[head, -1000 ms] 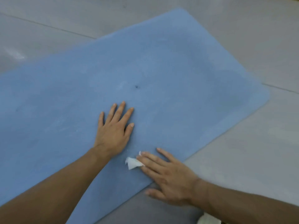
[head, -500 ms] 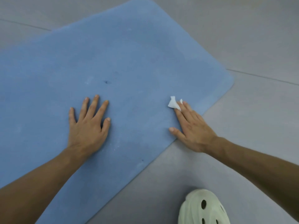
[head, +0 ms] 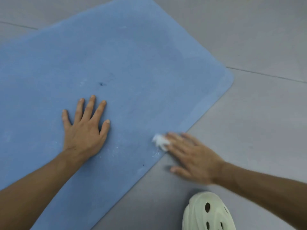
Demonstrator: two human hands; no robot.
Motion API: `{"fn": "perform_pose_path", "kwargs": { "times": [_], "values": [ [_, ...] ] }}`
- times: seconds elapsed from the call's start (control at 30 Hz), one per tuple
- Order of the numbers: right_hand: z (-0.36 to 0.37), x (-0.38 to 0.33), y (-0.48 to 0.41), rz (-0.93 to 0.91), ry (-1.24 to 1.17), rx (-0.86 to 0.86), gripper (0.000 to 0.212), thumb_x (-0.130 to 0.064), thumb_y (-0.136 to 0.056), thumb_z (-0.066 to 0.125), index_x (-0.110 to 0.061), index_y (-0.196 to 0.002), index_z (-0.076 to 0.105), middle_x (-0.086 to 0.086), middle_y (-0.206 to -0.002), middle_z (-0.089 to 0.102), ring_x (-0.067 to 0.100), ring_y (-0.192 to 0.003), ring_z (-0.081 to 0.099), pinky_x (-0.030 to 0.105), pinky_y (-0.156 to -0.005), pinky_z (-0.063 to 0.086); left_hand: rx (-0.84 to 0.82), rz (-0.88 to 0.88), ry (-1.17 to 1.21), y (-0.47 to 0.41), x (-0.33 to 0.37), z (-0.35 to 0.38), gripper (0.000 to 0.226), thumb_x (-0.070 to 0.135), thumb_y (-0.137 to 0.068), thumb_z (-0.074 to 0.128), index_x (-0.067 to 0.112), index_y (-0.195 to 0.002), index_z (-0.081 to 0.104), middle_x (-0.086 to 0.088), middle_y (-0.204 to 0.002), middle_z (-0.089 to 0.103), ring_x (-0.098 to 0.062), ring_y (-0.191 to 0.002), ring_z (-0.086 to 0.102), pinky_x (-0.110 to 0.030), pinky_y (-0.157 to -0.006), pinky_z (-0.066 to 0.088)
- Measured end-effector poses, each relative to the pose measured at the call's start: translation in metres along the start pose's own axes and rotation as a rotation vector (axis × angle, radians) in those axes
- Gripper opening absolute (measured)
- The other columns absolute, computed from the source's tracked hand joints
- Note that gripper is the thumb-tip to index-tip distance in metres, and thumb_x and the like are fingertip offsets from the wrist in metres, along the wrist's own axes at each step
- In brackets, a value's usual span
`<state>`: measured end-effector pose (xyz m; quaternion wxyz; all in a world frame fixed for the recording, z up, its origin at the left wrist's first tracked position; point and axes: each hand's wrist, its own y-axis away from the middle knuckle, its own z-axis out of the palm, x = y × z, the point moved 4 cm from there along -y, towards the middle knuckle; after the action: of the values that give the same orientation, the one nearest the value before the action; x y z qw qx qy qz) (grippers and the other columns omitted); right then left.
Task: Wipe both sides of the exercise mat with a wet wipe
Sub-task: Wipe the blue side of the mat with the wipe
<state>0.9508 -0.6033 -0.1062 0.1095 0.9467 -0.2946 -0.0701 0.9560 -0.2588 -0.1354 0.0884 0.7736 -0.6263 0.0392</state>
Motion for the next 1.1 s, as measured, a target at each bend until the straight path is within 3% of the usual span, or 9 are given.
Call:
{"fn": "perform_pose_path", "kwargs": {
  "times": [0.13, 0.23, 0.3, 0.4, 0.5, 0.6, 0.8, 0.9, 1.1],
  "values": [
    [-0.002, 0.095, -0.004, 0.399, 0.038, 0.075, 0.079, -0.067, -0.106, 0.014, -0.014, -0.159, 0.037, 0.008, -0.165, 0.039, 0.024, -0.156, 0.028, 0.048, -0.125, 0.021, -0.014, 0.005, -0.003, 0.002, 0.000, 0.001, 0.067, 0.058, -0.099, 0.017, 0.039, -0.163, 0.016, 0.008, -0.173, 0.005, -0.020, -0.159, 0.000, -0.064, -0.123, 0.001],
    [-0.001, 0.146, -0.003, 0.697, -0.070, 0.055, 0.087, -0.072, -0.098, 0.013, -0.017, -0.164, 0.022, 0.004, -0.171, 0.023, 0.021, -0.159, 0.016, 0.045, -0.126, 0.015, -0.017, 0.000, -0.013, 0.002, -0.001, 0.001, 0.068, 0.059, -0.099, 0.015, 0.039, -0.164, 0.014, 0.009, -0.173, 0.004, -0.019, -0.160, -0.001, -0.064, -0.124, 0.001],
    [0.003, 0.154, -0.007, 0.761, -0.165, 0.077, 0.091, -0.076, -0.095, 0.012, -0.017, -0.165, 0.017, 0.005, -0.171, 0.019, 0.023, -0.159, 0.013, 0.045, -0.128, 0.017, -0.016, -0.001, -0.006, 0.001, 0.000, 0.000, 0.068, 0.059, -0.099, 0.016, 0.039, -0.164, 0.015, 0.009, -0.173, 0.005, -0.019, -0.160, 0.000, -0.064, -0.124, 0.001],
    [0.002, 0.125, -0.012, 0.660, -0.230, 0.114, 0.095, -0.078, -0.097, 0.015, -0.013, -0.166, 0.011, 0.009, -0.172, 0.015, 0.028, -0.159, 0.015, 0.050, -0.126, 0.023, -0.014, 0.003, -0.003, 0.001, 0.000, 0.001, 0.068, 0.058, -0.099, 0.017, 0.038, -0.164, 0.017, 0.008, -0.173, 0.006, -0.020, -0.160, 0.001, -0.064, -0.123, 0.002],
    [-0.005, 0.057, -0.009, 0.300, -0.146, 0.042, 0.090, -0.073, -0.102, 0.024, -0.013, -0.167, 0.005, 0.007, -0.175, 0.001, 0.024, -0.161, 0.002, 0.045, -0.129, 0.012, -0.012, 0.003, -0.011, 0.002, 0.000, 0.002, 0.067, 0.058, -0.100, 0.018, 0.038, -0.164, 0.018, 0.009, -0.173, 0.007, -0.020, -0.160, 0.002, -0.064, -0.123, 0.002],
    [-0.005, -0.017, -0.018, -0.038, -0.088, 0.001, 0.086, -0.068, -0.105, 0.029, -0.009, -0.166, 0.015, 0.005, -0.175, 0.003, 0.025, -0.161, -0.001, 0.041, -0.128, 0.008, -0.015, 0.007, -0.002, 0.001, 0.001, 0.001, 0.067, 0.058, -0.099, 0.020, 0.038, -0.163, 0.021, 0.009, -0.173, 0.009, -0.019, -0.160, 0.003, -0.064, -0.123, 0.003],
    [-0.006, -0.021, -0.069, -0.255, 0.044, -0.032, 0.082, -0.067, -0.106, 0.028, -0.012, -0.166, 0.017, 0.001, -0.175, 0.005, 0.018, -0.161, -0.001, 0.042, -0.128, 0.009, -0.022, 0.043, 0.017, -0.001, -0.013, -0.004, 0.067, 0.062, -0.100, 0.020, 0.039, -0.163, 0.019, 0.012, -0.173, 0.006, -0.012, -0.159, 0.002, -0.055, -0.127, 0.005],
    [-0.014, 0.017, -0.091, -0.162, 0.046, -0.010, 0.081, -0.066, -0.107, 0.026, -0.014, -0.167, 0.011, -0.001, -0.175, -0.001, 0.015, -0.161, 0.002, 0.041, -0.128, 0.014, 0.004, 0.073, 0.007, -0.003, -0.028, -0.006, 0.068, 0.063, -0.101, 0.022, 0.037, -0.163, 0.025, 0.009, -0.173, 0.011, -0.014, -0.159, 0.009, -0.051, -0.127, 0.010],
    [-0.034, 0.137, -0.154, 0.447, -0.114, 0.116, 0.088, -0.076, -0.098, 0.009, -0.022, -0.167, 0.003, -0.001, -0.175, 0.003, 0.019, -0.161, 0.008, 0.040, -0.130, 0.012, 0.041, -0.133, 0.097, -0.025, -0.076, -0.020, 0.070, 0.065, -0.099, 0.019, 0.036, -0.163, 0.024, 0.008, -0.173, 0.009, -0.014, -0.159, 0.005, -0.049, -0.128, 0.005]
  ]
}}
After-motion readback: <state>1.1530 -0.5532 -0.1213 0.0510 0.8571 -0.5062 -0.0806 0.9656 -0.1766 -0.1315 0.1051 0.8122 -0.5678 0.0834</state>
